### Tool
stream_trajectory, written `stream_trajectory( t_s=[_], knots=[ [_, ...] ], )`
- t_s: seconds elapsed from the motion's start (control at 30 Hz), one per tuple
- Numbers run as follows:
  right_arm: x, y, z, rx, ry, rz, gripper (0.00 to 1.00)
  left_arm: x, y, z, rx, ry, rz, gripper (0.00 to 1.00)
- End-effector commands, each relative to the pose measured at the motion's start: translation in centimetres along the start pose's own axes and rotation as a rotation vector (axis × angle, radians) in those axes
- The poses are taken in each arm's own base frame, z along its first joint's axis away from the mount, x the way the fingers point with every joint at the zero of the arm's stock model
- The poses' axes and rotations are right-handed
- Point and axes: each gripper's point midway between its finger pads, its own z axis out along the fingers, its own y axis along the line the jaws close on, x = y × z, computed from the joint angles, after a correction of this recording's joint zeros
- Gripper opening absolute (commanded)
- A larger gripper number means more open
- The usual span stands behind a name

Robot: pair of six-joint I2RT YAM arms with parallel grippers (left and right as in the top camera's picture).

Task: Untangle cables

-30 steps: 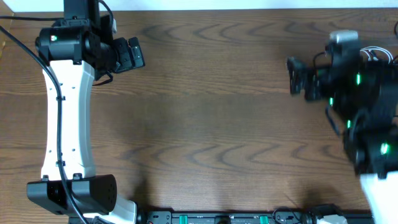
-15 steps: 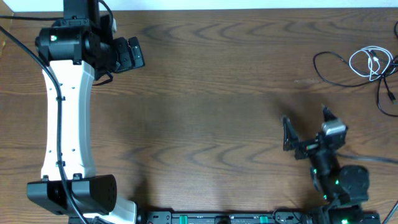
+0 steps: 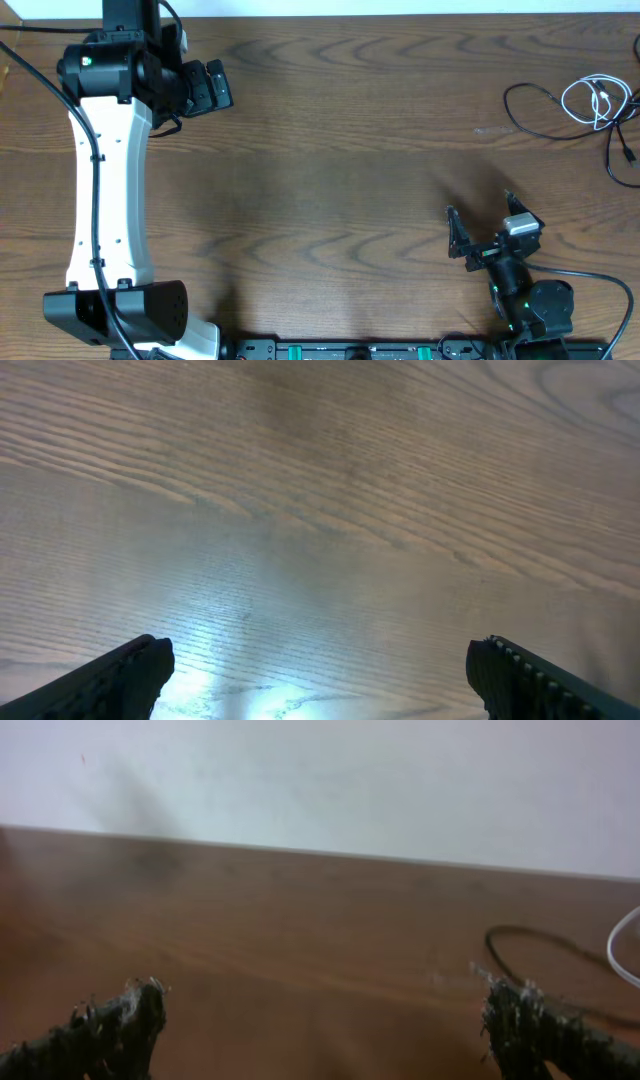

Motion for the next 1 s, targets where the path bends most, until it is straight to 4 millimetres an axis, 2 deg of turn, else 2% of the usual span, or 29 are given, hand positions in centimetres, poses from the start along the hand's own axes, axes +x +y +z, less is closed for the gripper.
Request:
stream_trajectory(
  t_s=[0.0, 0.97],
  knots=[
    [0.07, -0.04, -0.02, 0.004, -0.002, -0.009, 0.99, -0.17, 0.21, -0.12, -0.010, -0.005, 0.004, 0.98],
    [0.08, -0.04, -0.02, 0.004, -0.001, -0.009, 0.99, -0.17, 0.21, -0.12, -0.010, -0.005, 0.004, 0.98]
  ],
)
